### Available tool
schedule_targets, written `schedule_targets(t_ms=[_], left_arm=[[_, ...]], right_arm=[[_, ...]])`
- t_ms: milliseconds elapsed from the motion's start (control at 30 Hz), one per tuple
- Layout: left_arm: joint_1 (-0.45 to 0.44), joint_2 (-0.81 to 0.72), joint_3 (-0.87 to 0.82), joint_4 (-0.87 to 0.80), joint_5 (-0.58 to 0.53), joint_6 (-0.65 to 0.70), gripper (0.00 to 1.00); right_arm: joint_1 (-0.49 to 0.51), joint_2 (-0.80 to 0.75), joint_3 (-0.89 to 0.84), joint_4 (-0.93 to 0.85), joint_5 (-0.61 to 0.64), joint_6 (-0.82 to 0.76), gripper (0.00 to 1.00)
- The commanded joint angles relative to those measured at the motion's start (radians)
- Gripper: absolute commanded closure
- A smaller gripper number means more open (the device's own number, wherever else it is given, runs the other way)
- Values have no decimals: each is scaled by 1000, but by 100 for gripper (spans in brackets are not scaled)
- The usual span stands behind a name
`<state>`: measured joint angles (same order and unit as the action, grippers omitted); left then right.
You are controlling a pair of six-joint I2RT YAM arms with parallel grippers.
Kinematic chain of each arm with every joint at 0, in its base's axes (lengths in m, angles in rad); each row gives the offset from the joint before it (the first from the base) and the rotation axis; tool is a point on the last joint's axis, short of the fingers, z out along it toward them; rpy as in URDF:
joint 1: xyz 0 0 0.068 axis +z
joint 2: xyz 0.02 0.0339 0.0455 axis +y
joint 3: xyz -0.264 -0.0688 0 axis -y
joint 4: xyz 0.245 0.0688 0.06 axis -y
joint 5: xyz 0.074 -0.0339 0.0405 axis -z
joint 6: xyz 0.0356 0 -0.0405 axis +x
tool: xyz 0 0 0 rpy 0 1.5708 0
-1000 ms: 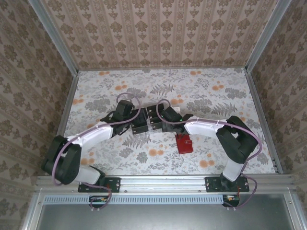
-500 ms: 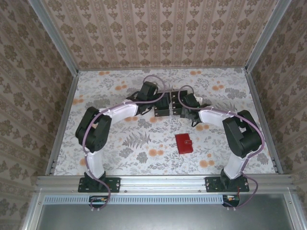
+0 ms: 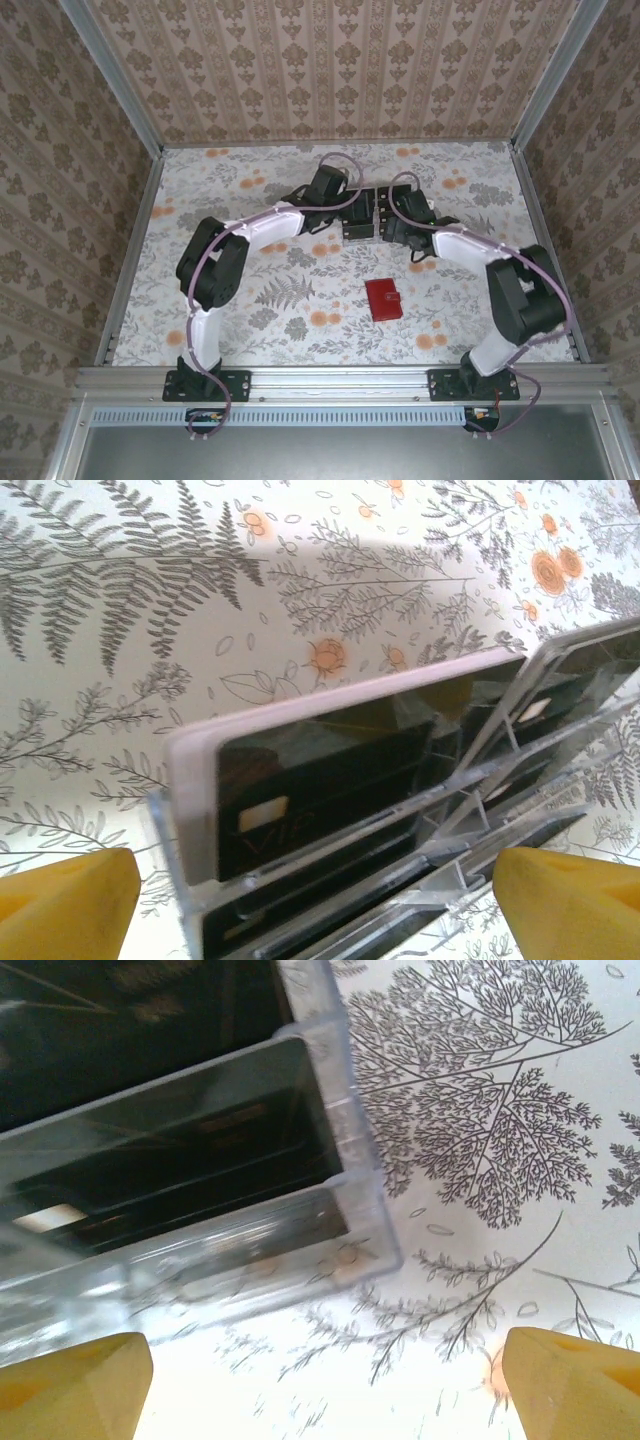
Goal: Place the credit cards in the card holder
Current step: Move the storage box to the top-center of the table, then pick up the card holder from the bottom-center of the table.
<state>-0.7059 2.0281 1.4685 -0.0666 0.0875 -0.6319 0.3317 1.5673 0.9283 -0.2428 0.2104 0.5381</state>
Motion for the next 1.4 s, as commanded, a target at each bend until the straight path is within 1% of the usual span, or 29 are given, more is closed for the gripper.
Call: schedule_targets(t_ms=[0, 100, 200, 300, 367, 467, 533, 633, 767, 900, 1033, 1367], left_arm=[[29, -54, -20, -6, 12, 15, 0], [45, -83, -28, -6, 20, 26, 0], [61, -124, -48, -3, 25, 35, 0], [77, -187, -100, 17, 33, 25, 0], [83, -248, -167, 51, 30, 7, 0], [85, -345, -250, 39, -12, -11, 0], [85, -409, -298, -6, -51, -17, 0], [85, -497, -380, -81, -90, -22, 0], [85, -604, -519, -106, -95, -48, 0], [82, -691, -644, -94, -105, -77, 0], [76, -732, -718, -81, -107, -105, 0], [27, -717, -775, -52, -124, -138, 0]], right_arm=[[-1, -149, -52, -29, -97, -1, 8], [10, -263, -96, -74, -130, 15, 9], [43, -347, -132, -139, -135, 32, 12], [106, -395, -158, -215, -121, 44, 15], [162, -406, -168, -269, -86, 58, 18], [250, -406, -184, -338, -34, 80, 23], [298, -395, -196, -362, -8, 100, 26], [353, -366, -211, -383, 29, 132, 35], [409, -302, -214, -388, 68, 150, 42], [442, -244, -205, -384, 93, 156, 45], [462, -196, -177, -375, 103, 154, 45], [466, -102, -143, -359, 133, 134, 46]])
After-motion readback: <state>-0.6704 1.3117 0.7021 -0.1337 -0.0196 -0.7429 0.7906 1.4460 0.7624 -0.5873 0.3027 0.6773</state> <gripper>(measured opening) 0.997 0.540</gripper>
